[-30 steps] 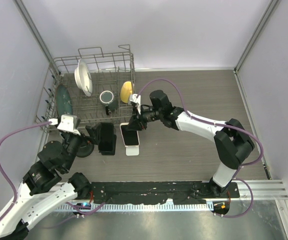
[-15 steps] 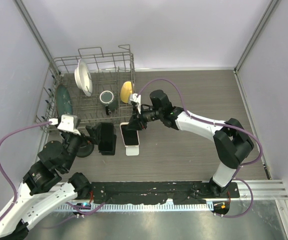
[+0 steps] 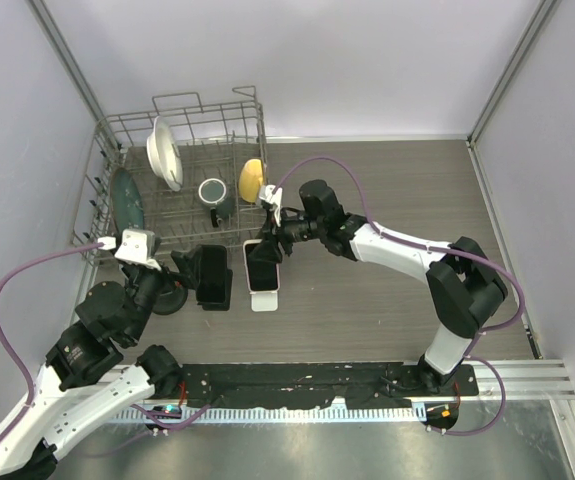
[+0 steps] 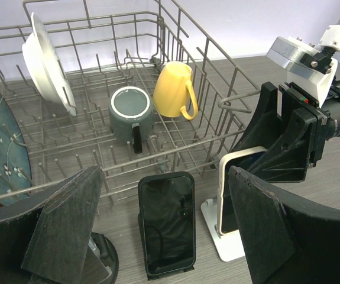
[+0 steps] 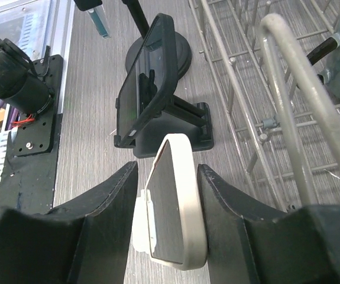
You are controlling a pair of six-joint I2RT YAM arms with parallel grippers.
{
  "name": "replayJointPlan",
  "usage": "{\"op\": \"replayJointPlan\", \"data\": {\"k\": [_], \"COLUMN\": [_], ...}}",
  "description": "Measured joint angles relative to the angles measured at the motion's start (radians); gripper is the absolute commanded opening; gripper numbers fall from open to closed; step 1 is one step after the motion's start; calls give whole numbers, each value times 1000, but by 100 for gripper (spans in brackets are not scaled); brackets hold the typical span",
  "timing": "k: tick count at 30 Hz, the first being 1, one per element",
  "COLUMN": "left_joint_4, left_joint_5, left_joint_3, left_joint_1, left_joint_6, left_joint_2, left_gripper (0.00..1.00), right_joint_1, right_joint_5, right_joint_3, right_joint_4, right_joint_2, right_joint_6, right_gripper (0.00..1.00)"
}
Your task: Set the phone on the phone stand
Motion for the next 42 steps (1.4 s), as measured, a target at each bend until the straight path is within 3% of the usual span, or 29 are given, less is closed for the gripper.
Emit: {"op": "replayJointPlan", "data": {"k": [10,42], "left_joint_4": [0,-2], "left_joint_5": [0,9], "left_joint_3": [0,0], "left_joint_1": [0,0], "left_joint_6": [0,-13], "left_joint_2": [0,-39], "left_gripper": [91,92], "right_joint_1": [2,72], "right_joint_5": [43,415], "right_joint_3": [-8,-19], "right_joint_4": [2,-128], "right_joint_2": [-11,-140], "right_joint_6": [-6,43], "right_gripper": [67,75]}}
